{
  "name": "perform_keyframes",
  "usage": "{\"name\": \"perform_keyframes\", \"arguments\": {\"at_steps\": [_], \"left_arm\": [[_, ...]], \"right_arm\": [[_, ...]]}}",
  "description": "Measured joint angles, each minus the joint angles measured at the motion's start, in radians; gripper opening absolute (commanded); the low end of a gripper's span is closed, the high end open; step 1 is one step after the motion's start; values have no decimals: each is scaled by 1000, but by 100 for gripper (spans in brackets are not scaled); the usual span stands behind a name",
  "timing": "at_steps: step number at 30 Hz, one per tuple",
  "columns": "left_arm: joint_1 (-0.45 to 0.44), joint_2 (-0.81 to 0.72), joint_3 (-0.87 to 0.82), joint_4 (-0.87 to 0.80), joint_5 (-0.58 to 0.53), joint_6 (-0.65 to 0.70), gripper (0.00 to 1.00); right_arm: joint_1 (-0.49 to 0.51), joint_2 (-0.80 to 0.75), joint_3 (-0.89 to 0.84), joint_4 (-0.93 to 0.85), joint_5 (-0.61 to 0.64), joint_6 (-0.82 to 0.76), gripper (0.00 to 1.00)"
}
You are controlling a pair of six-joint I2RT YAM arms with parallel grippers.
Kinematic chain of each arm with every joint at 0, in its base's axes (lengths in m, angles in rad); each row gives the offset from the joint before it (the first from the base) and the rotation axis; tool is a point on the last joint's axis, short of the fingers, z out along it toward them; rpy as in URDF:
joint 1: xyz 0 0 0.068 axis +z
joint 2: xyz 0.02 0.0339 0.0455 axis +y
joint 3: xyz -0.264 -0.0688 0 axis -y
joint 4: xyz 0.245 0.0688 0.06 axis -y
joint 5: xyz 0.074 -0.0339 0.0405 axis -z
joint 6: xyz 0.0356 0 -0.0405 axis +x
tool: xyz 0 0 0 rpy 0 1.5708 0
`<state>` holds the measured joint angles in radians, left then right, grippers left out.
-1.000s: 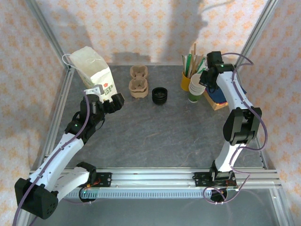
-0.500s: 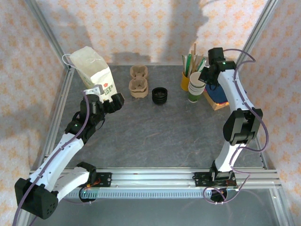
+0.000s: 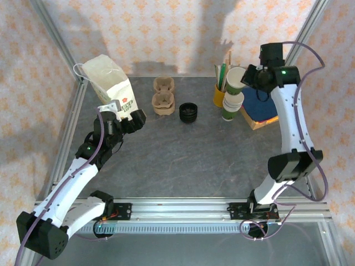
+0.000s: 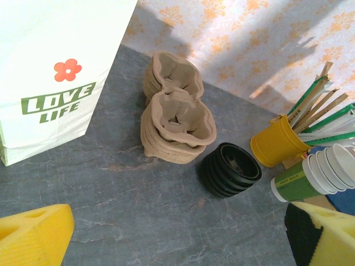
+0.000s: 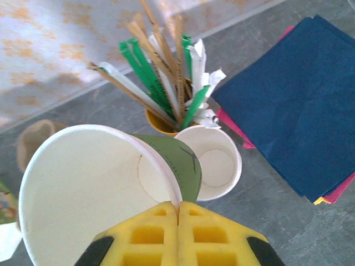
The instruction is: Pack the takeout coffee
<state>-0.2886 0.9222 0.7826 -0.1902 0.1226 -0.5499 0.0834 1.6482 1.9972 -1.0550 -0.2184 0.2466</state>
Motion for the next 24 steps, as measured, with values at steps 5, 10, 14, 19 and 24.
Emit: {"name": "perform_keyframes", "arguments": {"at_steps": [5,10,14,19,24], "left_arm": [[0,0,0,-5,-8,0,99],[0,-4,0,-9,-27,-1,99],[0,-26,-2,-8,-42,-10,99],[0,-70,-40,-8,-67,-27,99],[0,-90,-95,-8,-87,-53,99]], "right_arm": [[85,-74,-11,-10,-40,16,0],[251,-161,-192,60,-51,66,0],[369,-205,-408,171,-47,124,0],[471,-210,-621,300,-16,188,0],[554,-209,-748,414,13,232,0]]}}
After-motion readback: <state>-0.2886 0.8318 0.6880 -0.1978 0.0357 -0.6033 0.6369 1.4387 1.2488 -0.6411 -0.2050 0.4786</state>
